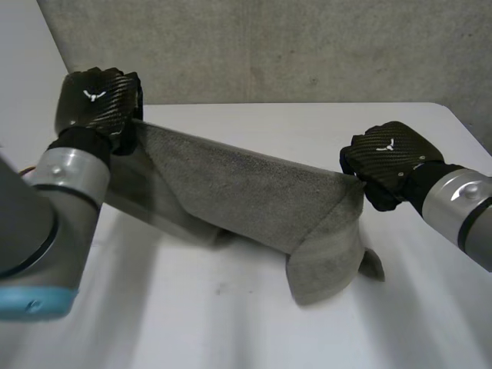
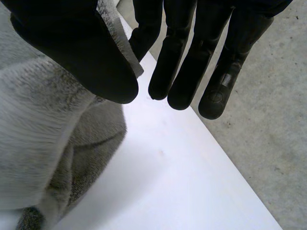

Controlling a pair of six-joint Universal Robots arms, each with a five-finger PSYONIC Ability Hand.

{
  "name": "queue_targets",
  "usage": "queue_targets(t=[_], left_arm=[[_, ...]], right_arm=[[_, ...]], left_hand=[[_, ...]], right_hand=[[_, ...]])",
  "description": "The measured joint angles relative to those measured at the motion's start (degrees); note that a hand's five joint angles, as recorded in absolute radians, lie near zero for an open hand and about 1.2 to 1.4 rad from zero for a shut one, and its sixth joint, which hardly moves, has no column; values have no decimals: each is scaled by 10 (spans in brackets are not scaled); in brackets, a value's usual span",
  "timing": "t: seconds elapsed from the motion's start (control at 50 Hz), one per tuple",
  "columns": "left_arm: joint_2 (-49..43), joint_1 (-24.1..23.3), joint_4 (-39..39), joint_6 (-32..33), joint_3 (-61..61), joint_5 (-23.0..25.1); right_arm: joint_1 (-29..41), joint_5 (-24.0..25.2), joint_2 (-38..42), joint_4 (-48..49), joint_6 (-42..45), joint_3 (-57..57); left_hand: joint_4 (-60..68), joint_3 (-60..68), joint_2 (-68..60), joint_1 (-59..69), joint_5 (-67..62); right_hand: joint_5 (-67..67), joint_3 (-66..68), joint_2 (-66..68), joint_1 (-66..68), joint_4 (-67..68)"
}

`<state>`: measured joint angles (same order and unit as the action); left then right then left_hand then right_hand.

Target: Fold the towel.

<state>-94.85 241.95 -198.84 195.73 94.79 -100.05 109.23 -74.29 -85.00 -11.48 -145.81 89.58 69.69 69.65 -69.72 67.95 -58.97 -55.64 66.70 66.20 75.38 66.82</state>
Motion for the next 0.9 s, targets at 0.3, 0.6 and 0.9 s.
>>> queue_targets(t=[0.3, 0.6, 0.9], left_arm=[[-15, -30, -5, 30, 161, 36], [-6, -20, -4, 29, 215, 33], [83, 14, -5, 29, 271, 36]], right_arm=[[-5, -14, 93, 1, -145, 21], [-76, -1, 87, -49, -313, 75], [-108, 41, 80, -39, -426, 109]], left_hand=[[0, 0, 0, 3, -2], [0, 0, 0, 3, -2], [0, 0, 0, 3, -2]], right_hand=[[515, -543, -532, -632, -534], [517, -543, -532, -633, -534], [517, -543, -532, -633, -534]])
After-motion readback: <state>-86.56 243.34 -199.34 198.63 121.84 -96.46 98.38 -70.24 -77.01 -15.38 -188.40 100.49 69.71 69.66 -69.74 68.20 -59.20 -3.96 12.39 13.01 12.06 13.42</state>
